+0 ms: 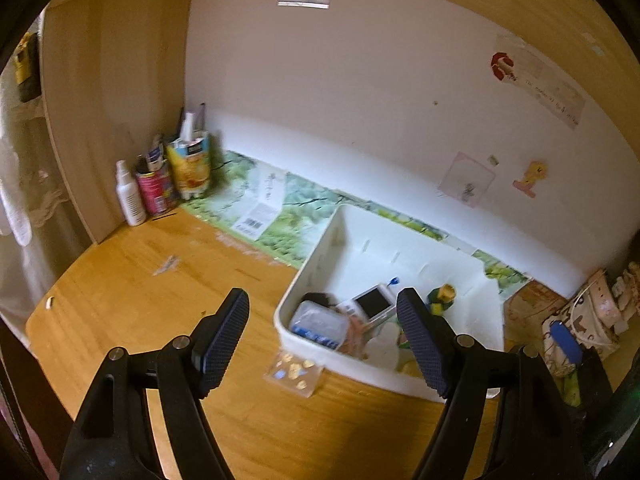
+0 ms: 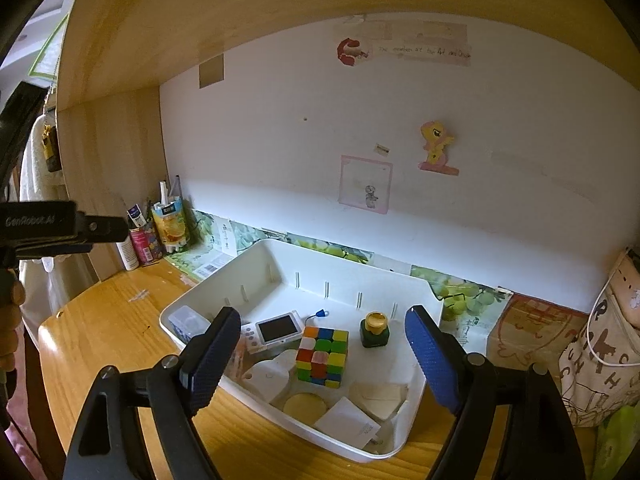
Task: Organize rigid objects
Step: 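Withdraw both grippers from the bin back over the desk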
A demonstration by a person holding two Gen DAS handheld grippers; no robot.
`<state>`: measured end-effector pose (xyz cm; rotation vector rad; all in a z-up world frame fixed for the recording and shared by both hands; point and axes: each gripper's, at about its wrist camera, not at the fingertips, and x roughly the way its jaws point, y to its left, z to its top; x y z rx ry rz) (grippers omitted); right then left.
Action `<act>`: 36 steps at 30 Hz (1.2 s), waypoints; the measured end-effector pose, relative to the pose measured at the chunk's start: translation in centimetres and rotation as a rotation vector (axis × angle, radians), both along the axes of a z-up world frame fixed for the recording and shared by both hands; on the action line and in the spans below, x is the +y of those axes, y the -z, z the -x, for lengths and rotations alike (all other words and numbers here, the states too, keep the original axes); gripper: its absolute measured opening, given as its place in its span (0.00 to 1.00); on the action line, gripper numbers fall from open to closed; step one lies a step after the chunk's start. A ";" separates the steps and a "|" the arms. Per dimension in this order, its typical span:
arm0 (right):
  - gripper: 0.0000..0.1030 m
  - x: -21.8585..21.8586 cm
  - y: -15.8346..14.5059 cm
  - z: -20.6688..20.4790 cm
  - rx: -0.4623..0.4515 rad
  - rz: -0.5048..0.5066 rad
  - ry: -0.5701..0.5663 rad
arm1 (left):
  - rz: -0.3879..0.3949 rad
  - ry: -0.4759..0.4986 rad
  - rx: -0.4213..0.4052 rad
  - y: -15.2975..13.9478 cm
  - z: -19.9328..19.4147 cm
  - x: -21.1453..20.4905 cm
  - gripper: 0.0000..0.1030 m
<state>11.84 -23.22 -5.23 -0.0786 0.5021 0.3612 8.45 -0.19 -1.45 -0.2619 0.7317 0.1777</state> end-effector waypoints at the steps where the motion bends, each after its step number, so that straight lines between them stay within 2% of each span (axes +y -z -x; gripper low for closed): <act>1: 0.82 0.0 0.1 0.1 0.004 -0.002 0.001 | -0.009 -0.001 0.008 0.1 0.3 0.1 0.77; 6: 0.82 0.2 0.3 1.0 0.014 -0.007 -0.005 | -0.049 0.002 0.039 0.5 1.5 0.6 0.77; 17: 0.82 1.0 0.6 2.6 0.040 0.010 0.035 | -0.066 0.067 0.121 2.0 2.4 2.3 0.77; 25: 0.82 2.0 0.4 3.5 0.068 0.003 0.116 | -0.063 0.173 0.181 2.9 2.6 3.4 0.77; 36: 0.82 2.4 -0.3 4.8 0.133 -0.056 0.248 | -0.072 0.319 0.258 4.6 2.0 4.0 0.77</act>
